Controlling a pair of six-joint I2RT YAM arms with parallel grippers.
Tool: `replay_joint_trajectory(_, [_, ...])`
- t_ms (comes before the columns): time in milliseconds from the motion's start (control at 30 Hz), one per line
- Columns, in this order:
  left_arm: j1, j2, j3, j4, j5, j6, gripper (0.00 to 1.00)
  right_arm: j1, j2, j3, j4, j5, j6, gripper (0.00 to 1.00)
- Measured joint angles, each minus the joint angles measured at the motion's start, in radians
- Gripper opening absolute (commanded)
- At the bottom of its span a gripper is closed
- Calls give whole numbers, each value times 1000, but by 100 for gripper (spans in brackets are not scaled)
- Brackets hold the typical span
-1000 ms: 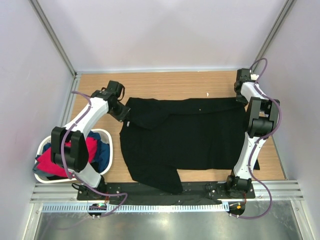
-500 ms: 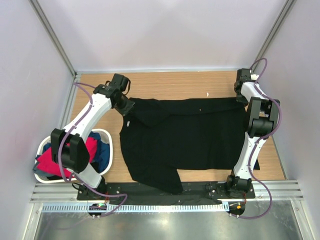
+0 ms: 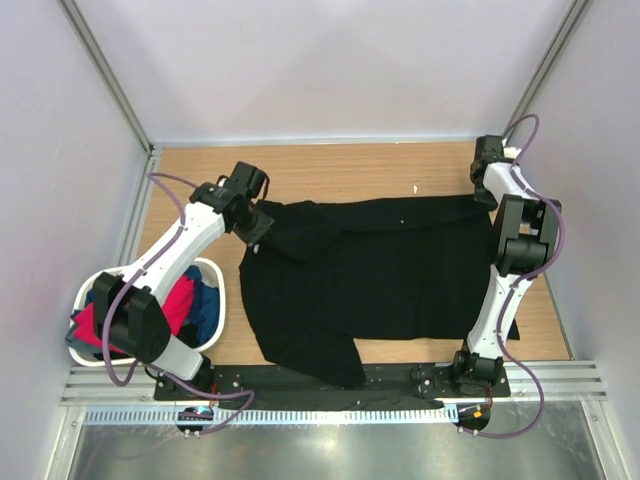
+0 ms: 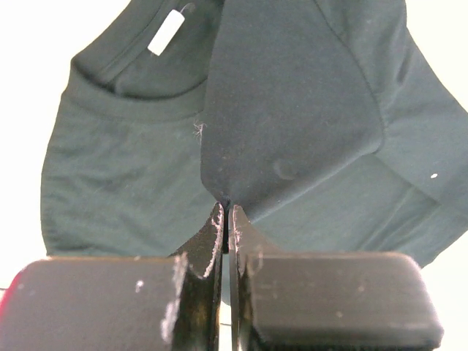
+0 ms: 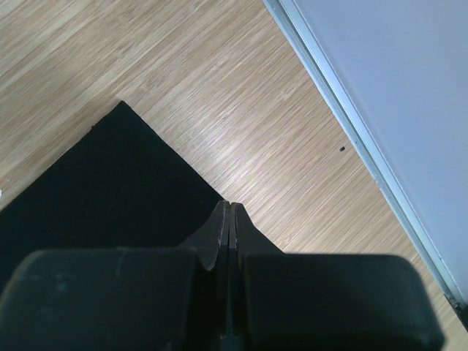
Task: Fold and stack the t-shirts
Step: Fold the tshirt
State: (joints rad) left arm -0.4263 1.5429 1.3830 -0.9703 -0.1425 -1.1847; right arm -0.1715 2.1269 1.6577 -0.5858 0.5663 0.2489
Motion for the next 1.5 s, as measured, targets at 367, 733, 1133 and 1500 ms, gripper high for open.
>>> replay_joint_trajectory(367, [-42,-60,-197,30,-15,-60,36,-3,7,1,-10,0,19,33])
replay_joint_trajectory(733, [-14,-17,8,33,-72,81,100,-8,-69,117,-102,-113,10,95])
replay_joint_trajectory(1133, [179,282,97,357,14,209,66,462,-333,22,-66,-322,134,68])
replay_joint_trajectory(1500, [225,382,40,516,69,285,46,798,-224,-124,-116,-419,326,54])
